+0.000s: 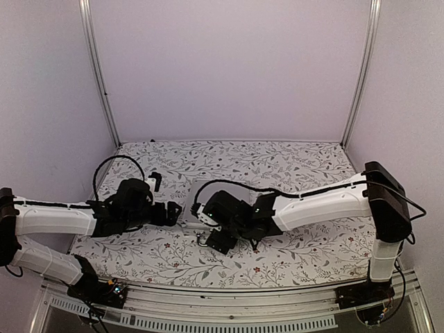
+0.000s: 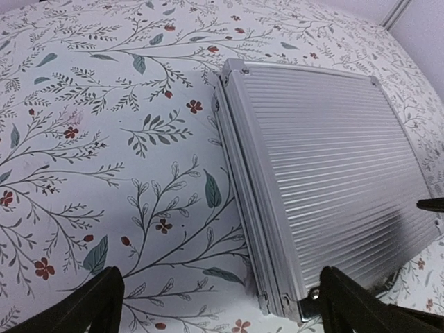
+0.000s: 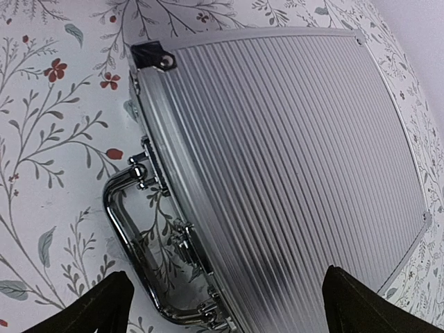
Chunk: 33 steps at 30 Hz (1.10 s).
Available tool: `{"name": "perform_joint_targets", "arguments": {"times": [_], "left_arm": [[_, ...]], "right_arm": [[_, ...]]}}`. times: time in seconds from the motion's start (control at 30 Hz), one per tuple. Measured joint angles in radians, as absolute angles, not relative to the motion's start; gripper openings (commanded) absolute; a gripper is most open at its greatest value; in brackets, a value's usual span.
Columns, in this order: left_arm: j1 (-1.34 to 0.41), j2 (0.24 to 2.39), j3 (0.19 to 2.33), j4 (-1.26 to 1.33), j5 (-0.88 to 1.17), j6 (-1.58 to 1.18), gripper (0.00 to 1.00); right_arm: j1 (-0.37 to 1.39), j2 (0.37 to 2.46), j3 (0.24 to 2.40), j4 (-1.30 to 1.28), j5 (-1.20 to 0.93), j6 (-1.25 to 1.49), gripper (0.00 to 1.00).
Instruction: Pack up texas hold em set
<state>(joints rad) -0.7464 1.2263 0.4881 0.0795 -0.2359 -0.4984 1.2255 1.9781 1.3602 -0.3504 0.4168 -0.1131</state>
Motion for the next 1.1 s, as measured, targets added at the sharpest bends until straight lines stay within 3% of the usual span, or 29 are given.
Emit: {"name": "perform_joint_targets", "arguments": {"times": [0.33, 0.6, 1.1], "left_arm": [[-0.746, 1.213, 0.496, 0.066, -0.236, -0.49, 1.0], [-0.739, 1.206, 0.544, 0.063, -0.186, -0.46, 1.0], [-0.738, 1.426, 0.613, 0.156, 0.079, -0.521, 1.0]], "right_arm": [[1.181, 1.761, 1.224, -0.295, 0.27, -0.062, 0.99], [0.975, 1.63, 1.128, -0.263, 0.175, 0.117, 0.99], [0.907, 1.752, 1.091, -0.23, 0.03, 0.422, 0.99]]}}
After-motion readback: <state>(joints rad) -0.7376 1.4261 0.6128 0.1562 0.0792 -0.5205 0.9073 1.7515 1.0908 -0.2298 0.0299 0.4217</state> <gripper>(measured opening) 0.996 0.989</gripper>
